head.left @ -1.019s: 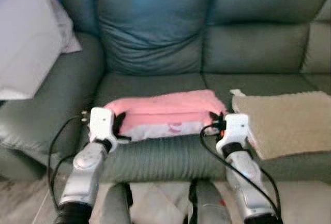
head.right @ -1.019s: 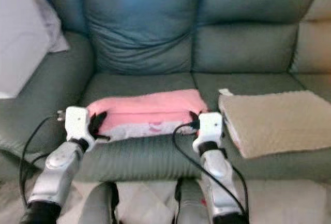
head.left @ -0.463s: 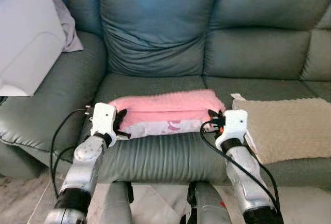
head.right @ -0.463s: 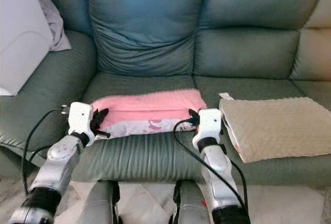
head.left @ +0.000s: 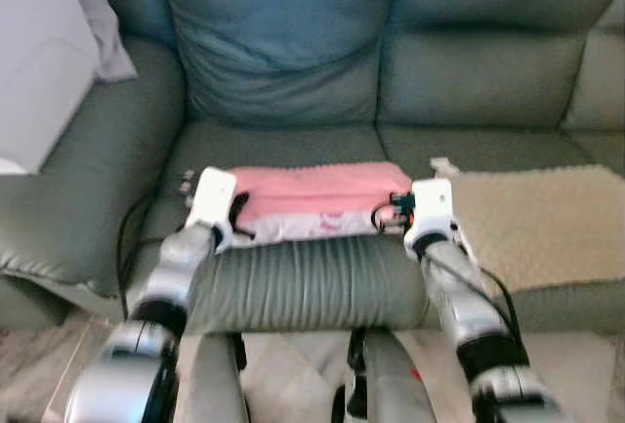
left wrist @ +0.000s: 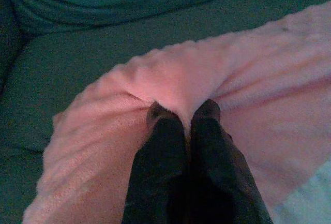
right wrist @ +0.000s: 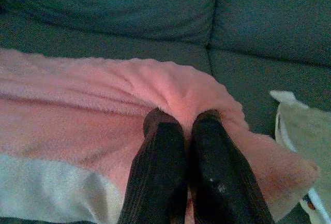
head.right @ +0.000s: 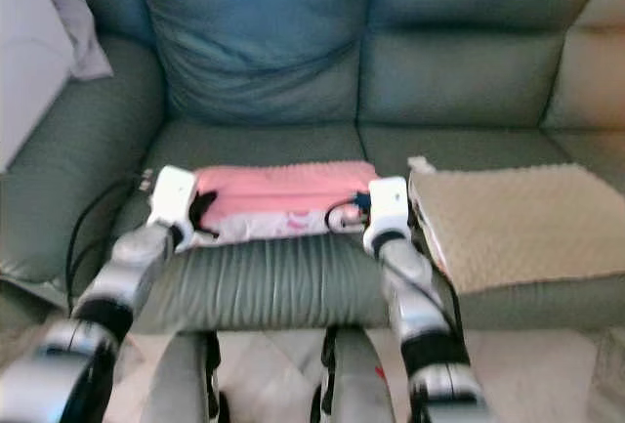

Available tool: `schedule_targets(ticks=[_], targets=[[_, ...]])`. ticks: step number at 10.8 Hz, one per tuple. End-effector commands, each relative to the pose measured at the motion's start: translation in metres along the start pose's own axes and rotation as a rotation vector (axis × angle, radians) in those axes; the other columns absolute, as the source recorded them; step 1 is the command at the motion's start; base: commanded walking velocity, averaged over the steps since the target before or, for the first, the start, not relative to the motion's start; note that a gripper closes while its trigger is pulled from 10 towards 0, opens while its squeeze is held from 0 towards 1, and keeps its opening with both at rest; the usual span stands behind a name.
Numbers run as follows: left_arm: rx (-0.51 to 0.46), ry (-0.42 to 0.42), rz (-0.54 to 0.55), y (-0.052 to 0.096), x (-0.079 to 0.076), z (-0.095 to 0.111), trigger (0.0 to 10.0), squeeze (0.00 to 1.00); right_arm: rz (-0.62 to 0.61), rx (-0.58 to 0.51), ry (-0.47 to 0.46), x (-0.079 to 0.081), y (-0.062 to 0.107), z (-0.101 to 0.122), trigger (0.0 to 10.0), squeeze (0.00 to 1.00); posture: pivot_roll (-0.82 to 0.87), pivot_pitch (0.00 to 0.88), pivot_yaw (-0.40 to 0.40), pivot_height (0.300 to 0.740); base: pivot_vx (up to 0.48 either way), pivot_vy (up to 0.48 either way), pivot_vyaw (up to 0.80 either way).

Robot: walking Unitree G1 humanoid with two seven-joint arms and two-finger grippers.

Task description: Move the pillow to the sofa

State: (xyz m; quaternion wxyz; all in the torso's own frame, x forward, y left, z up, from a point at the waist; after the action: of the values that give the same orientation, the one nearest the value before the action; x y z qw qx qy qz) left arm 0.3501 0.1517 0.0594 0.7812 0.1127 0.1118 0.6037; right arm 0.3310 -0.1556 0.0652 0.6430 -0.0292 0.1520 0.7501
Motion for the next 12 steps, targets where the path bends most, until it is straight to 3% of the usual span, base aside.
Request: schedule_targets(ticks=[1, 2, 4, 5, 6, 7, 8, 9, 10, 11, 12], targets=[[0.020, -0.023, 0.035, -0.002, 0.006, -0.001, 10.0, 0.00, -0.020, 0.023, 0.010, -0.008, -0.005, -0.002, 10.0, 0.00, -0.03, 0.163, -0.054, 0.618, 0.000, 0.000, 0.00], [0.025, -0.017, 0.038, -0.006, 0.004, 0.003, 10.0, 0.00, -0.021, 0.037, 0.004, -0.008, -0.010, -0.002, 10.0, 0.00, -0.03, 0.169, -0.054, 0.618, 0.000, 0.000, 0.00], [0.063, -0.031, 0.063, -0.010, 0.002, 0.002, 10.0, 0.00, 0.031, 0.094, 0.001, 0.012, -0.019, -0.007, 10.0, 0.00, -0.05, 0.180, -0.058, 0.618, 0.000, 0.000, 0.00], [0.073, -0.032, 0.098, -0.011, 0.006, 0.004, 10.0, 0.08, 0.031, 0.109, -0.014, 0.020, -0.023, -0.005, 10.0, 0.00, -0.05, 0.183, -0.059, 0.618, 0.000, 0.000, 0.00], [0.073, -0.074, 0.152, -0.009, 0.016, 0.006, 10.0, 0.93, 0.040, 0.117, -0.037, 0.025, -0.024, -0.005, 10.0, 0.00, -0.05, 0.183, -0.060, 0.618, 0.000, 0.000, 0.00], [0.073, -0.088, 0.186, -0.008, 0.022, 0.007, 10.0, 0.93, 0.059, 0.117, -0.030, 0.029, -0.024, -0.005, 10.0, 0.00, -0.04, 0.184, -0.057, 0.618, 0.000, 0.000, 0.00], [0.067, -0.122, 0.233, -0.006, 0.032, 0.009, 10.0, 0.83, 0.071, 0.129, -0.032, 0.032, -0.024, -0.008, 10.0, 0.00, -0.04, 0.186, -0.055, 0.618, 0.000, 0.000, 0.00], [0.063, -0.133, 0.255, -0.005, 0.036, 0.011, 10.0, 0.82, 0.064, 0.134, -0.035, 0.029, -0.025, -0.010, 10.0, 0.00, -0.04, 0.187, -0.055, 0.618, 0.000, 0.000, 0.00], [0.058, -0.137, 0.256, -0.005, 0.036, 0.013, 10.0, 0.59, 0.045, 0.141, -0.045, 0.024, -0.025, -0.010, 10.0, 0.00, -0.03, 0.186, -0.055, 0.618, 0.000, 0.000, 0.00], [0.056, -0.137, 0.254, -0.006, 0.036, 0.014, 10.0, 0.29, 0.041, 0.139, -0.049, 0.021, -0.026, -0.010, 10.0, 0.00, -0.04, 0.185, -0.056, 0.618, 0.000, 0.000, 0.00], [0.062, -0.107, 0.248, -0.007, 0.034, 0.013, 10.0, 1.00, 0.034, 0.134, -0.053, 0.019, -0.026, -0.010, 10.0, 1.00, -0.04, 0.184, -0.056, 0.618, 0.000, 0.000, 0.00]])
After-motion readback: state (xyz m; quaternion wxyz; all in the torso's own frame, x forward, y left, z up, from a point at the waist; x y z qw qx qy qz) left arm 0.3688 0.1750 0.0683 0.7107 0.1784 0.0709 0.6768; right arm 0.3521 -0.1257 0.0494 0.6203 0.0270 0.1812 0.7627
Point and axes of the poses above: a point about 5 cm out from each wrist's last joint towards the gripper, its own y axis pointing back from the gripper into the wrist, its own z axis along the axis of the wrist's last joint, x = y × z, the point moved 1 cm from there along -y, pointing out of the wrist towards the gripper, and after that the axes turned 10 degrees about y, right-handed, at the moved point
